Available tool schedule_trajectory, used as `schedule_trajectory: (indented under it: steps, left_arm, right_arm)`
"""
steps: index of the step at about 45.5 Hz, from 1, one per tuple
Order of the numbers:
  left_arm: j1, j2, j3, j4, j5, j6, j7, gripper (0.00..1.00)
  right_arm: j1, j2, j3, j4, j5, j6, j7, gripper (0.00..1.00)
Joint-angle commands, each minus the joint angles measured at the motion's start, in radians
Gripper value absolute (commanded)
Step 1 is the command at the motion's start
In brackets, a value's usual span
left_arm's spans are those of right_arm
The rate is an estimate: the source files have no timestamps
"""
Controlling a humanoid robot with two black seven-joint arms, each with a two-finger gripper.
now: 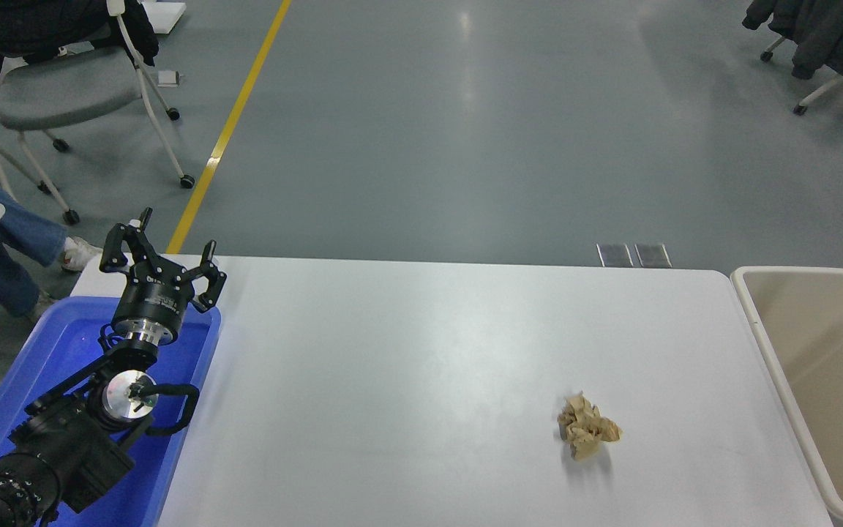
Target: Dispose of the paper cup in the dustbin
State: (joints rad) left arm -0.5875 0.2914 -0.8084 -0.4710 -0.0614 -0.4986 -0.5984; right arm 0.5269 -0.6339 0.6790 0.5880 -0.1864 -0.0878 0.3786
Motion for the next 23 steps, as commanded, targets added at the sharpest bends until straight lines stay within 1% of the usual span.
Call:
schedule_trajectory:
  steps: [1,6,10,13,23]
  left_arm:
    - [0.0,0.0,0.0,0.0,0.0,0.0,0.0,1.0]
    - [0.0,0.0,0.0,0.0,0.0,0.0,0.0,1.0]
    - [0.0,0.0,0.0,0.0,0.0,0.0,0.0,1.0]
    - [0.0,0.0,0.0,0.0,0.0,0.0,0.0,1.0]
    - [0.0,0.0,0.0,0.0,0.0,0.0,0.0,1.0]
  right_arm:
    - [-0.152,0.046,0.333,0.34,-0.16,0.002,0.032,1.0]
    - [-0.206,0.172,0.471,0.375,-0.315,0.002,0.043,1.0]
    - [-0.211,0.255,0.494,0.372,-0.402,0.002,0.043,1.0]
    - [-0.216,0.289,0.502,0.366,-0.421,0.002,0.043,1.0]
    - [-0.212,0.335,0.485,0.363,-0.421,0.014,0.057,1.0]
